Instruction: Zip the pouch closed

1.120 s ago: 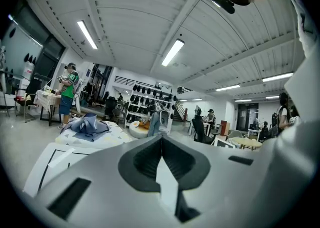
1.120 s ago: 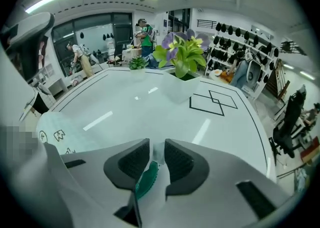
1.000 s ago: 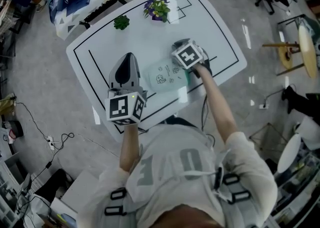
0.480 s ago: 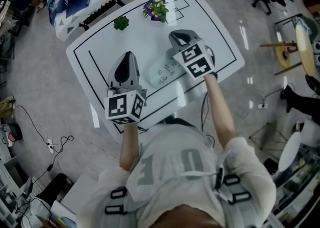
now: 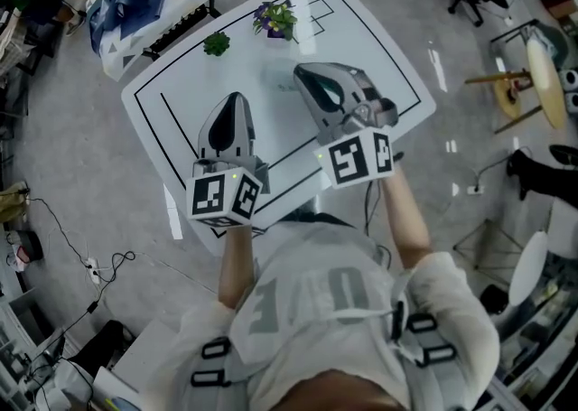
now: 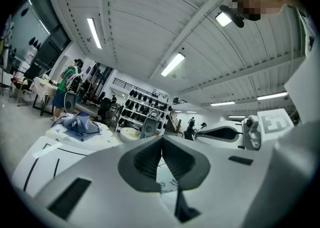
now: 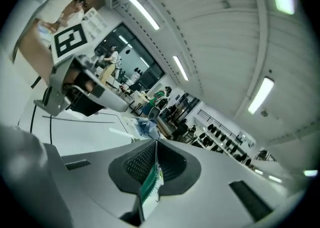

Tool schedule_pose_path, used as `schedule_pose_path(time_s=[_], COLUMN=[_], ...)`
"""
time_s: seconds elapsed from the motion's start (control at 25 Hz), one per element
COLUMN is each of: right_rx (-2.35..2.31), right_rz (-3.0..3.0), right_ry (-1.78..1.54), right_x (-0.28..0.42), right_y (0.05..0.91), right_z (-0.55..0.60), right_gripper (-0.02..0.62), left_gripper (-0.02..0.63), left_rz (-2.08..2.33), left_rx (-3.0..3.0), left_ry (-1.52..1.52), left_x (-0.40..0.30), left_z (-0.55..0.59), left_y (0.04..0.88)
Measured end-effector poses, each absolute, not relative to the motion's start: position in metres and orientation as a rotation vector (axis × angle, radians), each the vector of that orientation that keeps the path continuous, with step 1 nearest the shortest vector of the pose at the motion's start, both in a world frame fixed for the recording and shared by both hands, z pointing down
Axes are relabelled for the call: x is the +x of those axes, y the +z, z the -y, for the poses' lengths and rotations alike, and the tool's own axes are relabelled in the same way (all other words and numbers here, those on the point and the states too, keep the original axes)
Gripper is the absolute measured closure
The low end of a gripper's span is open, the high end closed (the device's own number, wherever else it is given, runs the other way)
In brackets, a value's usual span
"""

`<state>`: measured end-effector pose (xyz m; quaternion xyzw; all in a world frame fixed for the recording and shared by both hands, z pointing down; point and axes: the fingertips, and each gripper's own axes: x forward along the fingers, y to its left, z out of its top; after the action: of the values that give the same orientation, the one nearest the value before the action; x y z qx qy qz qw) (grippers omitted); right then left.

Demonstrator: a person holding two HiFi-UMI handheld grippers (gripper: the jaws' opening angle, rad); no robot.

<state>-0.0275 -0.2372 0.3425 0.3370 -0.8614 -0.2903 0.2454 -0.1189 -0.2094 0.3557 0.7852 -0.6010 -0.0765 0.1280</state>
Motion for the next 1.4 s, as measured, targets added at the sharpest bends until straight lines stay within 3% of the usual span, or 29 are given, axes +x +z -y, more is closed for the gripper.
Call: schedule_pose_path(time_s=[0.16, 0.76, 1.0, 1.16, 1.4], right_rx=[0.89, 0.646, 0.427, 0.282, 0.019], right_rz=[2.308, 2.577, 2.79, 2.961, 2.941], right_ry=[-0.894, -0.662, -0.522, -0.334, -0.248], right_x=[-0.027, -0.042, -0.043, -0.042, -0.034], right_y=[0.357, 0.325, 0.311, 0.296, 0.302], right_z=[0.215, 0.184, 0.165, 0.151, 0.128], right_gripper=[0.581, 0.581, 0.581, 0.581, 0.581], left_gripper=[0.6, 0.598, 0.595, 0.494, 0.492], left_rz=[1.733, 1.655, 1.417, 1.203, 0.961], left_rx=[2.289, 2.398, 2.672, 2.872, 3.01], left_ry=[-0.209, -0.149, -0.169, -0.091, -0.062], left_x=[-0.117, -0.113, -0.089, -0.065, -0.035], left_z=[0.203, 0.194, 0.181, 0.164, 0.139], left_y=[0.353, 0.344, 0.327, 0.326, 0.318])
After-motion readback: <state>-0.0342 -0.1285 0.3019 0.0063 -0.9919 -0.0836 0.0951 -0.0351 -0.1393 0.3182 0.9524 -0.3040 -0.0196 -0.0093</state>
